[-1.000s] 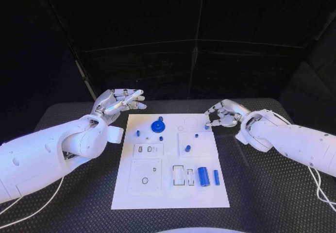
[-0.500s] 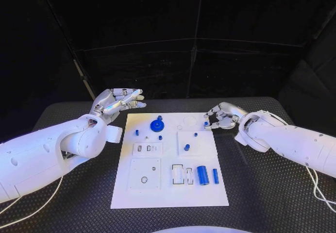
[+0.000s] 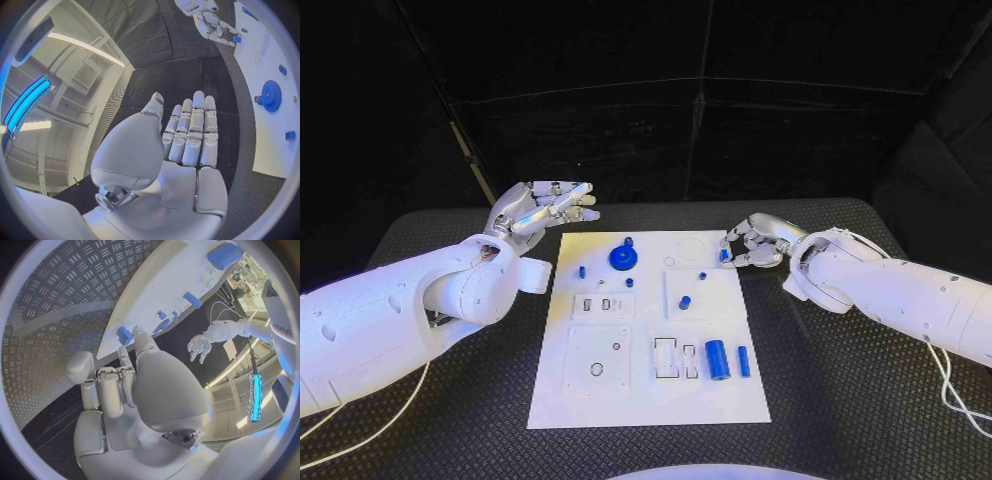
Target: Assemble the parts on the task board
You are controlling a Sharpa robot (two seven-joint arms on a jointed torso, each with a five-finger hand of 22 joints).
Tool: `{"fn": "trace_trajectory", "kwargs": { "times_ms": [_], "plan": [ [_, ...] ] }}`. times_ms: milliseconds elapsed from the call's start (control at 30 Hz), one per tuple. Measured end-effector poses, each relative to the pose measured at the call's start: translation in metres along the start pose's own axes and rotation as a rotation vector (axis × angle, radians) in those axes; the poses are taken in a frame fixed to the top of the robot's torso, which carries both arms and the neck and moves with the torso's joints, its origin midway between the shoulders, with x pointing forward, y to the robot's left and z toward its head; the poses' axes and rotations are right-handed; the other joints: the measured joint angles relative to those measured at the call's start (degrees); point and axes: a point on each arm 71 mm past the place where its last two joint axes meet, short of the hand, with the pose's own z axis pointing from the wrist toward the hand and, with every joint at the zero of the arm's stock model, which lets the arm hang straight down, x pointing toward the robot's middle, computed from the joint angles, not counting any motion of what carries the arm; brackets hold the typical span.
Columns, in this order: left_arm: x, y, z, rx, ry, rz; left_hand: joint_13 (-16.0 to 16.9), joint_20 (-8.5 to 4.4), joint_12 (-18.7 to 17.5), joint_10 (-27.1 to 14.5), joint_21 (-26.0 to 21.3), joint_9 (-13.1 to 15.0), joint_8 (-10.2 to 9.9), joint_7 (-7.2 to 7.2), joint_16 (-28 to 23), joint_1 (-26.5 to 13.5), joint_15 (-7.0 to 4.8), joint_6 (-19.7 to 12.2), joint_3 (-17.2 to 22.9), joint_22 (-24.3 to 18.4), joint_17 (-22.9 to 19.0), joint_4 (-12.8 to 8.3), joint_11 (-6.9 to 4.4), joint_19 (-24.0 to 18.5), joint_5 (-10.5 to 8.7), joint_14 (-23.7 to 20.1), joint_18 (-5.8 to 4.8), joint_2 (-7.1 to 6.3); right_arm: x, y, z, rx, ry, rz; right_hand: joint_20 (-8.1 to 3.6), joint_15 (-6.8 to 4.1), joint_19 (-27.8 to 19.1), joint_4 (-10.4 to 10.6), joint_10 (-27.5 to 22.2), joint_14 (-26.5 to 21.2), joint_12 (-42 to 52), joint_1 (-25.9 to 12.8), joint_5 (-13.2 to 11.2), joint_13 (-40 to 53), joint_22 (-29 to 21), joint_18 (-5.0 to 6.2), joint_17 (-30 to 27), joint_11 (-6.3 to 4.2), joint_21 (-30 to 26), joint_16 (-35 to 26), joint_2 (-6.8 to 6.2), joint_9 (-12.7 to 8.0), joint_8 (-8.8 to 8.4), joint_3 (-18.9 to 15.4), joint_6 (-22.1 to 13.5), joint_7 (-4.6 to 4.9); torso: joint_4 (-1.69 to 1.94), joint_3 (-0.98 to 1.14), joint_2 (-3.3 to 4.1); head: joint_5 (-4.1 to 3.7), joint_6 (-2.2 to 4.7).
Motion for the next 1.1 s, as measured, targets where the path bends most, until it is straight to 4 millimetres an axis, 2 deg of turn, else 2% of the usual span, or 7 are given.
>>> {"fn": "trace_trajectory", "kwargs": {
  "times_ms": [67, 267, 433, 600, 967, 1100],
  "plan": [
    [0.0000, 0.0001, 0.0000, 0.000, 0.000, 0.000, 0.00, 0.00, 0.00, 0.00, 0.00, 0.00, 0.00, 0.00, 0.00, 0.00, 0.00, 0.00, 0.00, 0.00, 0.00, 0.00, 0.00, 0.00, 0.00, 0.00, 0.00, 0.00, 0.0003, -0.0005, 0.0004, 0.002, 0.000, -0.002, 0.00, 0.00, 0.00, 0.00, 0.00, 0.00, 0.02, 0.01, 0.00, 0.11, 0.09, 0.00, 0.00, 0.00, 0.00, 0.00, 0.67, 0.06, 0.01, 0.00, 0.62, -0.21, 0.00, 0.01, 0.00, 0.00, -0.04],
    [-0.0002, 0.0002, 0.0001, 0.000, -0.001, 0.000, 0.00, 0.00, 0.00, 0.00, -0.05, 0.00, 0.00, 0.00, 0.00, 0.00, 0.00, 0.00, 0.00, 0.00, -0.01, 0.00, 0.00, 0.00, 0.00, 0.00, 0.00, 0.00, 0.0011, -0.0017, 0.0018, 0.009, 0.001, -0.006, -0.21, 0.00, 0.21, -0.02, 0.00, 0.00, 0.33, -0.20, -2.05, 0.19, 0.44, 0.00, -0.01, 0.00, 0.00, 0.00, 2.21, 0.13, 0.68, 0.37, 2.26, -0.61, 0.00, 0.01, 0.00, 0.02, -0.23],
    [-0.0004, 0.0004, 0.0001, -0.001, -0.001, 0.000, 0.01, 0.00, 0.00, 0.00, -0.27, 0.00, -0.22, 0.00, 0.00, 0.00, 0.21, 0.00, 0.00, -0.07, -0.10, 0.00, 0.00, 0.00, 0.00, -0.20, 0.00, 0.00, 0.0024, -0.0009, 0.0031, 0.010, 0.005, -0.006, -0.42, -0.07, 0.42, -0.16, 0.01, -0.07, 0.52, 0.07, -2.34, 0.19, 0.55, 0.00, -0.01, -0.44, 0.00, 0.00, 2.68, 0.13, 1.01, 0.69, 3.39, -1.13, 0.00, 0.01, 0.00, 0.05, -0.36],
    [-0.0004, 0.0006, 0.0002, -0.001, -0.001, 0.000, 0.01, 0.00, 0.00, 0.00, -0.27, 0.00, -0.22, 0.00, 0.00, 0.00, 0.21, 0.00, 0.00, -0.07, -0.10, 0.00, 0.00, 0.00, 0.00, -0.20, 0.00, 0.00, 0.0035, -0.0004, 0.0042, 0.011, 0.009, -0.010, -0.41, -0.43, 0.42, -0.25, 0.10, -0.01, 0.71, 0.15, -2.66, 0.18, 0.72, 0.00, -0.01, -0.53, 0.00, 0.00, 3.03, 0.12, 1.01, 0.93, 3.82, -1.07, 0.00, 0.02, -0.02, 0.06, -0.52],
    [-0.0006, 0.0007, 0.0002, -0.002, -0.002, 0.001, 0.01, 0.00, 0.00, 0.00, -0.27, 0.00, -0.22, 0.00, -0.23, 0.00, 0.21, -0.01, 0.00, -0.12, -0.09, 0.00, 0.00, 0.00, 0.00, -0.20, 0.00, 0.00, 0.0048, -0.0005, 0.0058, 0.019, 0.014, -0.021, -0.76, -0.54, 0.76, -0.62, 0.00, -0.12, 0.98, 0.41, -2.90, 0.16, 1.04, 0.00, -0.02, -0.84, 0.22, 0.00, 3.27, 0.12, 1.22, 1.48, 4.88, -1.68, 0.00, 0.03, -0.03, -0.05, -0.69],
    [-0.0007, 0.0007, 0.0002, -0.002, -0.002, 0.001, 0.01, 0.00, 0.00, 0.00, -0.26, 0.00, -0.22, 0.00, -0.23, 0.00, 0.21, -0.01, 0.00, -0.12, -0.15, 0.00, 0.00, 0.00, 0.00, -0.20, 0.00, 0.00, 0.0051, 0.0003, 0.0062, 0.017, 0.013, -0.024, -1.13, -0.97, 1.13, -0.94, -0.07, -0.12, 1.26, 0.83, -3.57, 0.16, 1.48, 0.00, -0.02, -1.32, 0.62, 0.00, 4.02, 0.10, 1.72, 2.54, 6.44, -2.01, 0.00, 0.04, -0.03, -0.07, -0.70]
  ]
}}
